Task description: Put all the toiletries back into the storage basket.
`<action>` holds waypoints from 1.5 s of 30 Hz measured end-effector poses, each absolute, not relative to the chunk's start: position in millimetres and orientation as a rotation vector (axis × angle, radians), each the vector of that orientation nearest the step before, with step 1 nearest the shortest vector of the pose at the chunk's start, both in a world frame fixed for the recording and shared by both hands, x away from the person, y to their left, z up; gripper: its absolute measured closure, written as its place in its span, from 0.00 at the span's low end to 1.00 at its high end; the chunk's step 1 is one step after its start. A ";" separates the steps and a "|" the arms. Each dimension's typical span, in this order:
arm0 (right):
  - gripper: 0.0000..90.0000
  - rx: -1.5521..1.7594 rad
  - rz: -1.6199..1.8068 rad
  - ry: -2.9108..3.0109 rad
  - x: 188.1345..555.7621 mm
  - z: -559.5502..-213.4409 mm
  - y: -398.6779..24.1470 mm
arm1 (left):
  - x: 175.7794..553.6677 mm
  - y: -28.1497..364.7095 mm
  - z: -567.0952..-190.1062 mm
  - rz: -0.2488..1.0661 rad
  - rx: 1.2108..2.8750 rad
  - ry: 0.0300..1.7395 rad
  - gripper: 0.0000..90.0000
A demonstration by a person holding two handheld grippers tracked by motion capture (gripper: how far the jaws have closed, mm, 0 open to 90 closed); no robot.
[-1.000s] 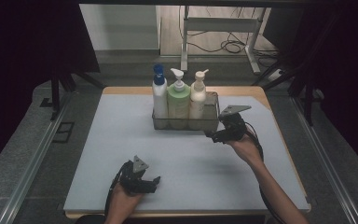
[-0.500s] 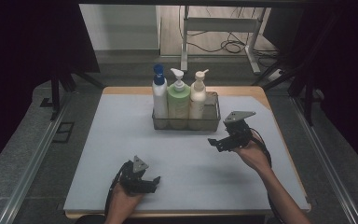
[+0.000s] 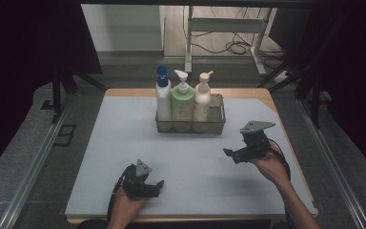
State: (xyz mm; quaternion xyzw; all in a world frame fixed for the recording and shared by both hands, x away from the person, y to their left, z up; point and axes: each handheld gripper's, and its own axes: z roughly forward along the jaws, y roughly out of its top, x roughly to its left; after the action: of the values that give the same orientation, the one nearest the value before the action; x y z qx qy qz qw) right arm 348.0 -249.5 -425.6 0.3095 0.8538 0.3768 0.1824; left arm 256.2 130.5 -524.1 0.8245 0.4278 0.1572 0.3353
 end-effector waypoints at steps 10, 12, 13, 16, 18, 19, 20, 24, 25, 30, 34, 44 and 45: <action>0.00 0.915 1.064 2.342 332.5 -429.7 -271.2 | 256.4 130.6 -524.1 0.411 2.152 1.114 0.13; 0.00 0.910 1.061 2.346 328.9 -432.3 -274.9 | 256.4 130.6 -524.1 0.411 2.152 1.114 0.13; 0.00 0.910 1.059 2.344 327.6 -433.6 -275.7 | 256.4 130.6 -524.1 0.412 2.152 1.114 0.13; 0.00 0.914 1.052 2.352 322.6 -439.8 -279.5 | 256.3 130.6 -524.1 0.412 2.152 1.114 0.13; 0.00 0.925 1.048 2.354 320.6 -443.8 -281.7 | 256.3 130.6 -524.1 0.412 2.152 1.114 0.13; 0.00 0.933 1.048 2.353 319.6 -446.2 -282.9 | 256.1 130.3 -524.2 0.410 2.147 1.118 0.13; 0.00 0.942 1.052 2.354 318.8 -448.8 -284.3 | 256.1 130.2 -524.2 0.411 2.147 1.118 0.13; 0.00 0.970 1.056 2.360 316.6 -461.2 -287.8 | 256.1 130.4 -524.2 0.411 2.149 1.117 0.13; 0.00 0.977 1.053 2.366 315.9 -464.5 -288.1 | 256.1 130.4 -524.2 0.411 2.148 1.117 0.13; 0.00 0.991 1.061 2.394 312.0 -479.1 -288.0 | 256.1 130.4 -524.2 0.411 2.149 1.117 0.13; 0.00 0.988 1.071 2.412 308.8 -487.8 -287.0 | 256.1 130.4 -524.2 0.411 2.148 1.117 0.13; 0.00 1.011 1.054 2.453 302.4 -510.4 -287.7 | 256.1 130.4 -524.2 0.411 2.148 1.117 0.13; 0.00 1.016 1.050 2.456 302.0 -511.8 -288.0 | 256.1 130.4 -524.2 0.411 2.148 1.117 0.13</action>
State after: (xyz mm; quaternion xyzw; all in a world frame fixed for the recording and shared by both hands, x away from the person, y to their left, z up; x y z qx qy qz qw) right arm 302.0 -288.0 -511.8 0.3518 0.8508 0.3638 0.1415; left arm 256.1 130.4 -524.2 0.8238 0.4283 0.1576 0.3363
